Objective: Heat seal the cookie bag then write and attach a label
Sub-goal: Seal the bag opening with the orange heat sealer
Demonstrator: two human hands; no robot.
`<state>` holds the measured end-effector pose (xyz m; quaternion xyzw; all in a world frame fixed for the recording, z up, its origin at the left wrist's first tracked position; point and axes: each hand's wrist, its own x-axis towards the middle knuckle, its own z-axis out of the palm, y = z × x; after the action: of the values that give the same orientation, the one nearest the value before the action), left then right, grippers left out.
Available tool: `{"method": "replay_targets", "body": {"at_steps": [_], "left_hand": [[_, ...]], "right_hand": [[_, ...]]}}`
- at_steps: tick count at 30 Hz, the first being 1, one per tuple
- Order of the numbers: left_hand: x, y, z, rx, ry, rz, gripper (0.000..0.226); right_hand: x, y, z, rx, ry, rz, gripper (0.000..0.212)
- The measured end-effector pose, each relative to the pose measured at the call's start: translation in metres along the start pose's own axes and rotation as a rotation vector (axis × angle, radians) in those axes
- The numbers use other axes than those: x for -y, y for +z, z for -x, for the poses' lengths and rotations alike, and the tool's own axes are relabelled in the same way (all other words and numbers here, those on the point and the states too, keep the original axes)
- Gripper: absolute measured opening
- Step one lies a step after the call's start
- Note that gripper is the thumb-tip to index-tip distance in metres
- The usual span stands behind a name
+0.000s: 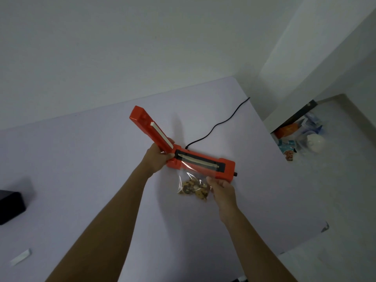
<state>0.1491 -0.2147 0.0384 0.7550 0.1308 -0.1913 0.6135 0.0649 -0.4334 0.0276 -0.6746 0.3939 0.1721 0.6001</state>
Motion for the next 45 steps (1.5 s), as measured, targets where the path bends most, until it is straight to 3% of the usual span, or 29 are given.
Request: {"method": "replay_targets", "body": {"at_steps": [5, 23, 38, 45], "left_hand": [[0.002, 0.002, -0.001, -0.034, 0.0, -0.031, 0.039], [0.0, 0.007, 0.001, -0.099, 0.01, -0.085, 0.043], [-0.001, 0.007, 0.002, -0.086, 0.021, -0.068, 0.043], [-0.001, 0.003, 0.005, -0.071, -0.017, -0.085, 0.053]], "right_hand": [[0.003, 0.003, 0.005, -0.041, -0.101, 0.015, 0.007], [0.037, 0.012, 0.032, -0.074, -0.428, 0.184, 0.012], [0.039, 0.007, 0.042, -0.033, -0.484, 0.194, 0.011], [0.026, -0.002, 0.04, 0.016, -0.387, 0.127, 0.01]]}}
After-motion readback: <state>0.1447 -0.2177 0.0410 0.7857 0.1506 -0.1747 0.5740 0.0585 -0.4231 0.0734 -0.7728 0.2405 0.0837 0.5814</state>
